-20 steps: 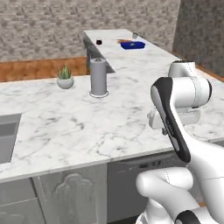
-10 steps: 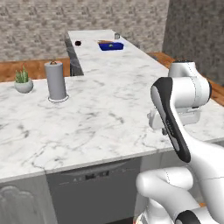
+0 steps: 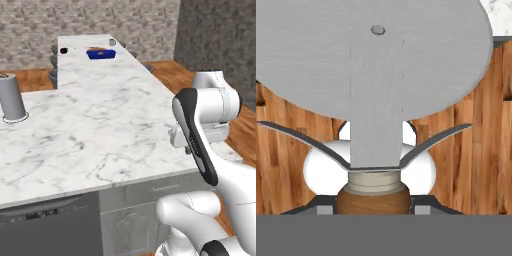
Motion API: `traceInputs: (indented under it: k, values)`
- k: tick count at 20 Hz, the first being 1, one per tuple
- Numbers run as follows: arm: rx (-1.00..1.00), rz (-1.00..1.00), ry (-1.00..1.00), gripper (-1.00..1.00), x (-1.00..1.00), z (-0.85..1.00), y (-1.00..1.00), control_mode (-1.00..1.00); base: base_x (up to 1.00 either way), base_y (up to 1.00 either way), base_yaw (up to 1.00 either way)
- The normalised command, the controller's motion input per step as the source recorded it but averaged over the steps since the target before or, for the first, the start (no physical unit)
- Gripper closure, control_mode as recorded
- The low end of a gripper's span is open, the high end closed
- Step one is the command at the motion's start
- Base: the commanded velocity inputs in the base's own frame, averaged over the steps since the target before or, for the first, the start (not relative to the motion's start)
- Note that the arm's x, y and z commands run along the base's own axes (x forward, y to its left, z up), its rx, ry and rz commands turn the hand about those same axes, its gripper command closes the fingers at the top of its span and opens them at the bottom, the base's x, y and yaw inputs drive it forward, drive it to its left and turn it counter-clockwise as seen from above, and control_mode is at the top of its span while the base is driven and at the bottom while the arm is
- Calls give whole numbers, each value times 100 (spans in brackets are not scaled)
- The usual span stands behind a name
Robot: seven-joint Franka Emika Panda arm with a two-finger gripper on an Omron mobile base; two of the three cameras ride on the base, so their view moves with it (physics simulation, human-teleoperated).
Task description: Take the pizza cutter from the drawer on the left and place it on the dining counter for cutting.
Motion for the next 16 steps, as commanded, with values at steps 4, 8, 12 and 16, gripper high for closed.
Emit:
traceInputs:
  k: [4, 8, 12, 16]
  values:
    - [0, 0, 0, 100, 0, 0, 0, 100, -2, -100, 0]
    - [0, 0, 0, 100, 0, 0, 0, 100, 0, -100, 1]
    - [0, 0, 0, 100, 0, 0, 0, 100, 0, -100, 1]
    - [0, 0, 0, 100, 0, 0, 0, 100, 0, -100, 2]
